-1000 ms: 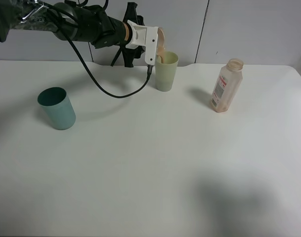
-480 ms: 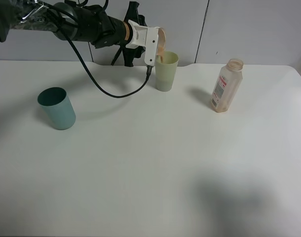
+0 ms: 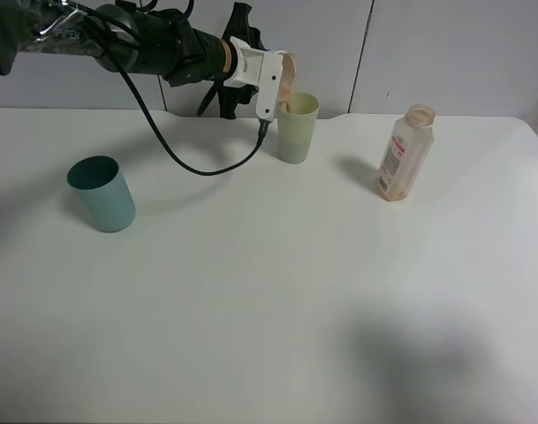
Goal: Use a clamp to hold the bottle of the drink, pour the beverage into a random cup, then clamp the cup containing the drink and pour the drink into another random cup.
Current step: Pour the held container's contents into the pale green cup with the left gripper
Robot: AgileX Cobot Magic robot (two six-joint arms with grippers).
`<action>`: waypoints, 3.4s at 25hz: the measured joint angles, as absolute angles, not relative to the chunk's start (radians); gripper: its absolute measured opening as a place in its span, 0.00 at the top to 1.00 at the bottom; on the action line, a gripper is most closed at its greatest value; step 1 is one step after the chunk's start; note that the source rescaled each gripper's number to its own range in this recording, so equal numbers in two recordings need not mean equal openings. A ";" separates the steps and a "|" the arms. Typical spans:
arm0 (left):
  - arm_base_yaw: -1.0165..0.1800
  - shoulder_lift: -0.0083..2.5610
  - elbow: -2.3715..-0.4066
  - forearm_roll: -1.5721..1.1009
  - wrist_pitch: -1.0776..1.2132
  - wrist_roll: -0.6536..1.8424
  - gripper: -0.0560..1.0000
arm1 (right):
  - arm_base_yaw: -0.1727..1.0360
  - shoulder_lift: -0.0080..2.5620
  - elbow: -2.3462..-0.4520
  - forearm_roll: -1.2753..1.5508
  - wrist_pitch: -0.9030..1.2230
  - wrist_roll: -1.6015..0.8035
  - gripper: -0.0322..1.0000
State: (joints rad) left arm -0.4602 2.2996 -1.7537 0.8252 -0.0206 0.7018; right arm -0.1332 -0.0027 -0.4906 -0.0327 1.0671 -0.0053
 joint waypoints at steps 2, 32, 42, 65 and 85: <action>-0.460 2.300 -1.754 0.825 -0.021 0.709 0.93 | -0.133 -0.003 -0.491 -0.033 1.067 -0.005 0.00; -0.460 2.300 -1.810 0.826 0.000 0.754 0.93 | -0.133 -0.003 -0.491 -0.033 1.067 -0.005 0.00; -0.460 2.300 -1.810 0.847 0.005 0.772 0.93 | -0.133 -0.003 -0.491 -0.033 1.067 -0.005 0.00; -0.466 2.300 -1.810 0.846 0.005 0.776 0.93 | -0.133 -0.003 -0.491 -0.033 1.067 -0.005 0.00; -0.490 2.300 -1.810 0.852 -0.008 0.899 0.93 | -0.133 -0.003 -0.491 -0.033 1.067 -0.005 0.00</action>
